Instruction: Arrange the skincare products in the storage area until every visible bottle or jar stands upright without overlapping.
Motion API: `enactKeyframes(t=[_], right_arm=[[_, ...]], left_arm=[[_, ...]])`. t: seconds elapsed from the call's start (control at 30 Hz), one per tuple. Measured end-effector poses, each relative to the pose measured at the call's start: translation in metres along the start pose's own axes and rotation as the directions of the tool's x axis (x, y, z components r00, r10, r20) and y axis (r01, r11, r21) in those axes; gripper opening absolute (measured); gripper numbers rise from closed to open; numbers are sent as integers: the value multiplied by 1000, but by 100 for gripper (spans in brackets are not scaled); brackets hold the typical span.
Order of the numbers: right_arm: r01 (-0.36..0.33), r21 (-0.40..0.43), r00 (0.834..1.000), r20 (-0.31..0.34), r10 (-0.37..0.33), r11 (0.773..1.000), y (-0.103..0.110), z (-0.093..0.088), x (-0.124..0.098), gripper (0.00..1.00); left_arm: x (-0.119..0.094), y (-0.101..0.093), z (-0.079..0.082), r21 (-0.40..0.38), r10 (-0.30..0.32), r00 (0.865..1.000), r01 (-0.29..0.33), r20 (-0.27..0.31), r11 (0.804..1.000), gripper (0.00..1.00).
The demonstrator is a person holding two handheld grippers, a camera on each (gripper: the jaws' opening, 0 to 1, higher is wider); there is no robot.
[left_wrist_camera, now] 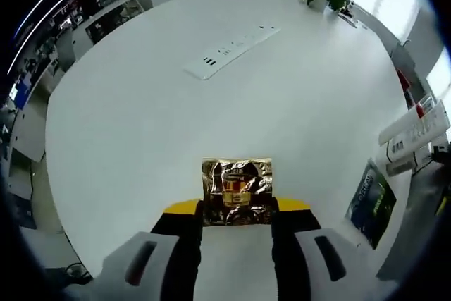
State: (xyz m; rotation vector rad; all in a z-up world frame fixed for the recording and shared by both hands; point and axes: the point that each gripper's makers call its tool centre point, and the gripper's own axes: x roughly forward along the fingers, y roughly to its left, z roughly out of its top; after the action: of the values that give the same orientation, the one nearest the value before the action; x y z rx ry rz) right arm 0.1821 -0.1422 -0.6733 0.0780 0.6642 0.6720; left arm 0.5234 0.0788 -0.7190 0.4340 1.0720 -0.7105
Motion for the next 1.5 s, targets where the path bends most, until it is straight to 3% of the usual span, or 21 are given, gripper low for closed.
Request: enactKeyframes(t=[0.1, 0.27, 0.7, 0.87, 1.07, 1.23, 1.33, 1.5], right_arm=[[2, -6, 1000, 7, -2, 1000, 0, 1, 0, 95], [6, -17, 1000, 23, -5, 1000, 0, 4, -2, 96], [0, -41, 997, 77, 3, 999, 3, 13, -6, 97], [-4, -53, 995, 101, 9, 999, 5, 17, -8, 98], [-10, -62, 992, 123, 17, 998, 7, 21, -9, 98], [-15, -63, 990, 137, 23, 998, 7, 23, -9, 98], [-21, -67, 989, 146, 31, 998, 8, 23, -10, 98], [-27, -71, 987, 155, 38, 997, 8, 23, -10, 98]], left_arm=[[-12, -19, -8, -3, 21, 1000, -21, -6, 1000, 42], [-19, -33, -17, -40, 33, 999, -33, -9, 999, 42], [-22, -41, -49, -168, 99, 994, -104, -39, 980, 42], [-23, -44, -53, -270, 126, 992, -125, -15, 955, 42], [-29, -69, -74, -335, 181, 983, -175, -13, 926, 42], [-24, -81, -92, -393, 189, 982, -183, -23, 901, 42], [-24, -93, -104, -439, 213, 977, -204, -30, 875, 42], [-16, -111, -117, -537, 206, 978, -185, -22, 823, 41]])
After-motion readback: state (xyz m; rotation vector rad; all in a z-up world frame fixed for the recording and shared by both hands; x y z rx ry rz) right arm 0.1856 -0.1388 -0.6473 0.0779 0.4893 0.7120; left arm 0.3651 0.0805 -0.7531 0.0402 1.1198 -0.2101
